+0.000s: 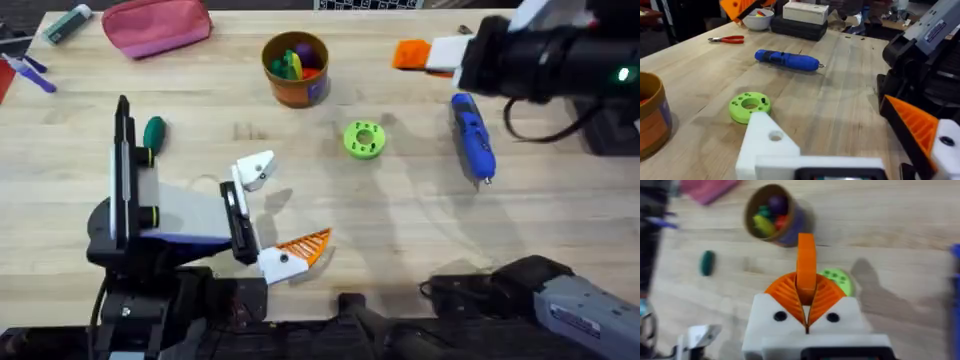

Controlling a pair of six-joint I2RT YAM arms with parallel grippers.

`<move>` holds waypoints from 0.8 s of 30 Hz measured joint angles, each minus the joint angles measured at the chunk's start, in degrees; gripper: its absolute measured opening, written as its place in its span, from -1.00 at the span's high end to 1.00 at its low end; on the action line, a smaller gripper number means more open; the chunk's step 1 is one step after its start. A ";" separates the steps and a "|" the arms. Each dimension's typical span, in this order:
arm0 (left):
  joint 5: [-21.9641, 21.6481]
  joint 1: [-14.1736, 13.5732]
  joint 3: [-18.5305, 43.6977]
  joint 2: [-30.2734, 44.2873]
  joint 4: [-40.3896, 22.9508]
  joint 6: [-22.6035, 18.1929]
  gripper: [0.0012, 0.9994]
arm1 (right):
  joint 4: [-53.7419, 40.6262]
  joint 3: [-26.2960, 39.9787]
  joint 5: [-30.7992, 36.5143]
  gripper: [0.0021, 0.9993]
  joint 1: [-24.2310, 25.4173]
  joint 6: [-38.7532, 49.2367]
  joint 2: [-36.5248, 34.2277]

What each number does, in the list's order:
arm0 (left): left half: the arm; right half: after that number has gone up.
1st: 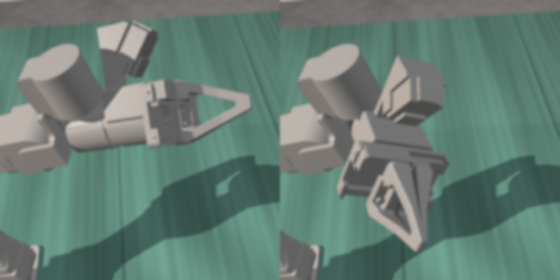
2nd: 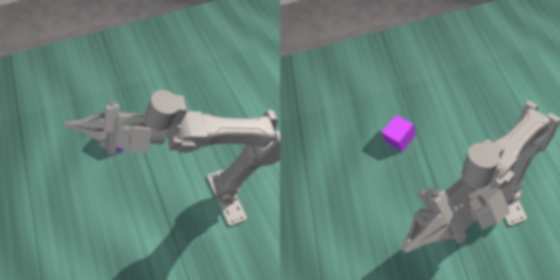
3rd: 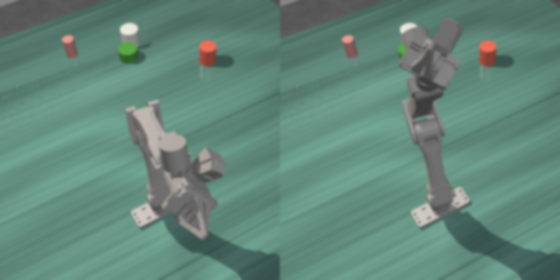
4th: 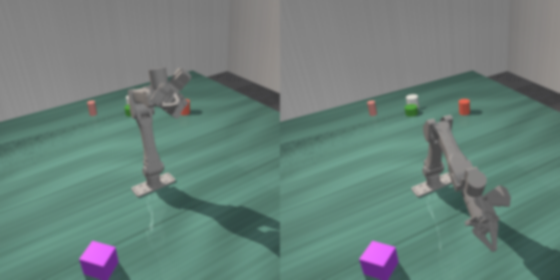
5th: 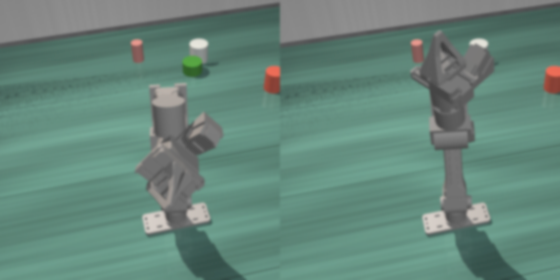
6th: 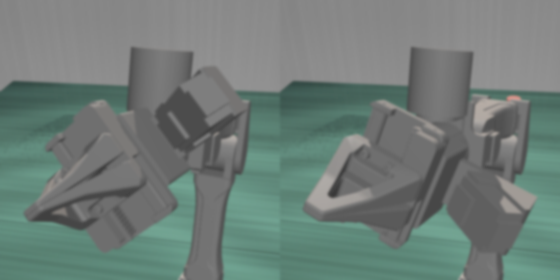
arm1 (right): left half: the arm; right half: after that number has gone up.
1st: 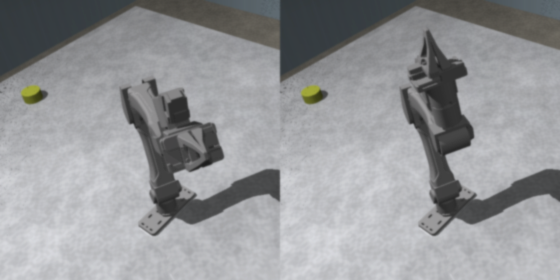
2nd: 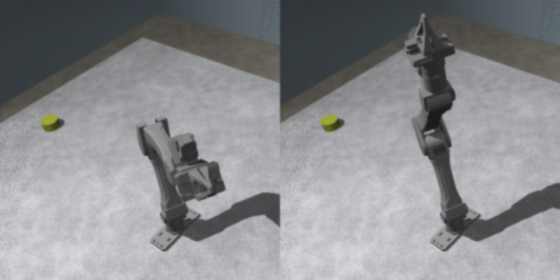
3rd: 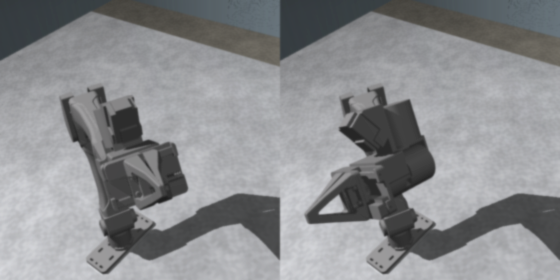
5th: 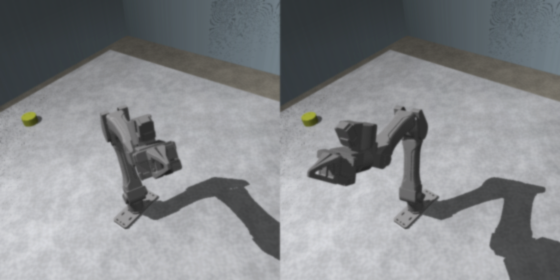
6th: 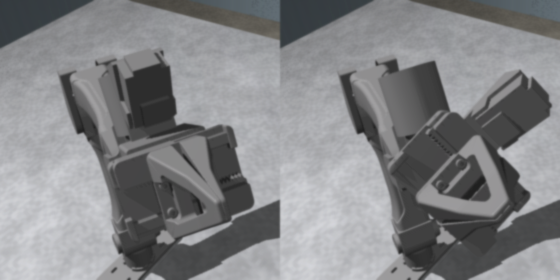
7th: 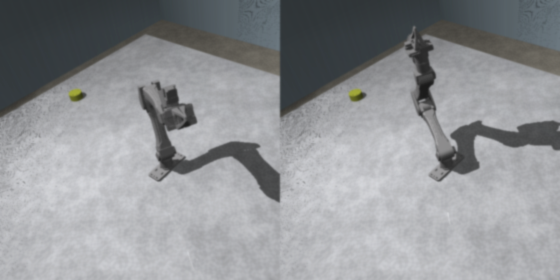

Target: Pick up the gripper from the table and insert it into the empty holder that is missing its gripper. Then pick up a screw, insert it into the mounting hole, and use the screwdriver to tighten it. Finally, clean up the table by picking up the vegetable and placing it into the bucket.

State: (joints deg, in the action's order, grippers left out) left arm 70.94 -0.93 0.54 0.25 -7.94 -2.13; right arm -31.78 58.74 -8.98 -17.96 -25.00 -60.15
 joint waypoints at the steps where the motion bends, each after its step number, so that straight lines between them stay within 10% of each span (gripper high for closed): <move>1: 0.00 0.00 0.00 0.00 0.00 0.00 -0.97 | 2.57 -1.85 -2.25 0.98 0.00 -0.16 0.94; 12: 0.00 0.00 0.00 0.00 0.00 0.00 -0.97 | 41.80 -20.75 -32.75 0.98 0.08 -12.05 4.13; 24: 0.00 0.00 0.00 0.00 0.00 0.00 -0.98 | 63.01 -25.53 -56.64 0.98 0.61 -25.58 -9.84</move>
State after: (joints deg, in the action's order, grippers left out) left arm 70.94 -0.93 0.54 0.25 -7.94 -2.13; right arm 31.23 33.21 -65.62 -17.34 -50.58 -69.99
